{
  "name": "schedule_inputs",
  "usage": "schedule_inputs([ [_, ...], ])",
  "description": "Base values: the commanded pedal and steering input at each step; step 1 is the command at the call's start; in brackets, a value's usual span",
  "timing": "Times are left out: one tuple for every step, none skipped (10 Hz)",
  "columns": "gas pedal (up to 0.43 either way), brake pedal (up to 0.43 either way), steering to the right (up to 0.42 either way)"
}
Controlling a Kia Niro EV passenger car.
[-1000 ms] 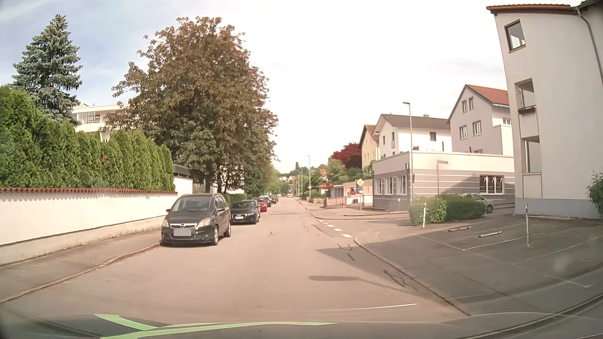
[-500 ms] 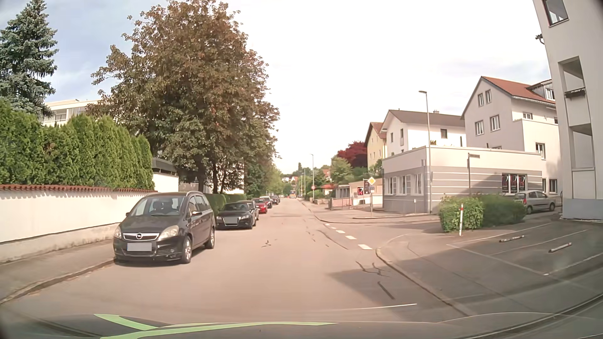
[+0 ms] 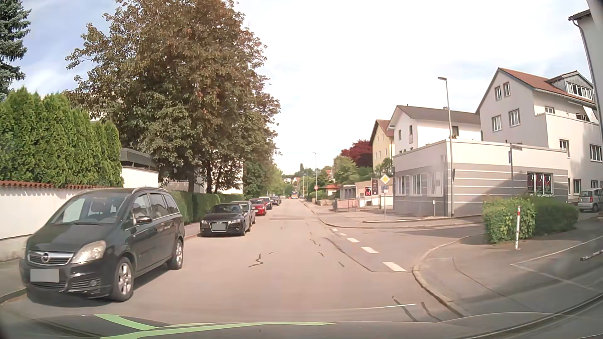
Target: Follow the waypoints while adhering to traffic rules and regulations
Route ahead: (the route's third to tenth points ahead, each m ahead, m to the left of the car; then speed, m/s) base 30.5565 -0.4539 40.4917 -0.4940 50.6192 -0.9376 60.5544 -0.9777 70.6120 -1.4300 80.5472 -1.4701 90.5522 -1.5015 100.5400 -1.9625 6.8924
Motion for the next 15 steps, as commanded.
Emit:
schedule_inputs([
  [0.039, 0.0, -0.007],
  [0.039, 0.0, -0.007],
  [0.039, 0.0, -0.007],
  [0.039, 0.0, -0.006],
  [0.039, 0.0, -0.007],
  [0.039, 0.0, -0.007],
  [0.039, 0.0, -0.006],
  [0.039, 0.0, -0.006],
  [0.039, 0.0, -0.006],
  [0.039, 0.0, -0.006],
  [0.039, 0.0, -0.006],
  [0.039, 0.0, -0.005],
  [0.039, 0.0, -0.005],
  [0.039, 0.0, -0.004],
  [0.039, 0.0, -0.004],
])
